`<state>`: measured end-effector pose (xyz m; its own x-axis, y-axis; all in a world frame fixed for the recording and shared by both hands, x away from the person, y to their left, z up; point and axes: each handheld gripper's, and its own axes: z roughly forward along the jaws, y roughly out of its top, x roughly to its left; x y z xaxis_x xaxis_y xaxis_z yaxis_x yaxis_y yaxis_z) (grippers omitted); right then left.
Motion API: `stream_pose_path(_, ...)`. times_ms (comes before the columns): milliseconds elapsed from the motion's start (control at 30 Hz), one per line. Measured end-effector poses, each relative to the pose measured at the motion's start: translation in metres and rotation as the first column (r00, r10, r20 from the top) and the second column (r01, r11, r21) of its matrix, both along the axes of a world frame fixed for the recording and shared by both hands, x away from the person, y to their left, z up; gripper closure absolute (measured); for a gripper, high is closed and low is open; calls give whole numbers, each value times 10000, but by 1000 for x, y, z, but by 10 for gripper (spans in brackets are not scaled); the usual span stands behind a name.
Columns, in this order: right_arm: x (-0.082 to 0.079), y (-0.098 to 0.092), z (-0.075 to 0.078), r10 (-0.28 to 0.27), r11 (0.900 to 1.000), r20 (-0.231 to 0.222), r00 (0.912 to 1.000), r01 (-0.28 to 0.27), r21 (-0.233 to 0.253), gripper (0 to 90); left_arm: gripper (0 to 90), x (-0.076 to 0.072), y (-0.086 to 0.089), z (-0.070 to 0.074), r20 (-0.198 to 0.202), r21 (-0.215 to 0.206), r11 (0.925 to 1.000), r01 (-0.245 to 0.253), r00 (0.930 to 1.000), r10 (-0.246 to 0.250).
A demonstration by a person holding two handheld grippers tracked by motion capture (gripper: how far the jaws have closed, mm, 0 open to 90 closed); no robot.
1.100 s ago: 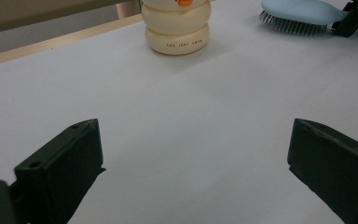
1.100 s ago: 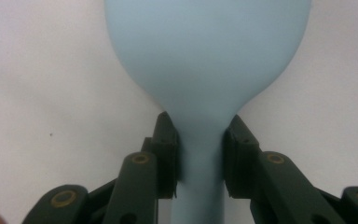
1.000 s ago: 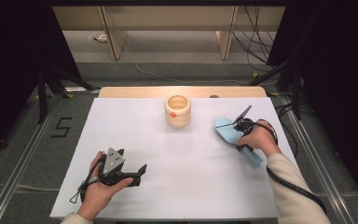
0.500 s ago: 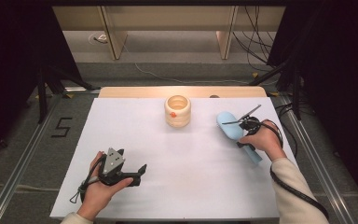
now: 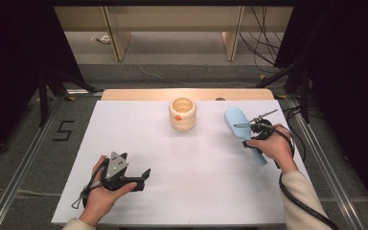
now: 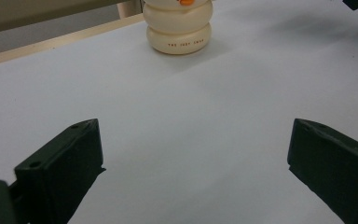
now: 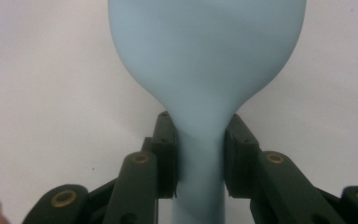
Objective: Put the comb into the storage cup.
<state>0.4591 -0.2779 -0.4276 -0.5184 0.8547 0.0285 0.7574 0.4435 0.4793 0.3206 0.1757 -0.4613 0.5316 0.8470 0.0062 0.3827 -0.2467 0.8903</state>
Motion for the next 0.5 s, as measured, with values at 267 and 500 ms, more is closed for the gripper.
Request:
stream_pose_path(267, -5, -4, 0, -386, 9974, 395, 9985, 361, 626, 705, 29, -1, 0, 1, 56, -60, 10000, -9, 10000, 9)
stream_pose_path(500, -7, -9, 3, -656, 9936, 785, 9948, 578, 970, 705, 30, 0, 1, 1, 53, -69, 10000, -21, 10000, 21)
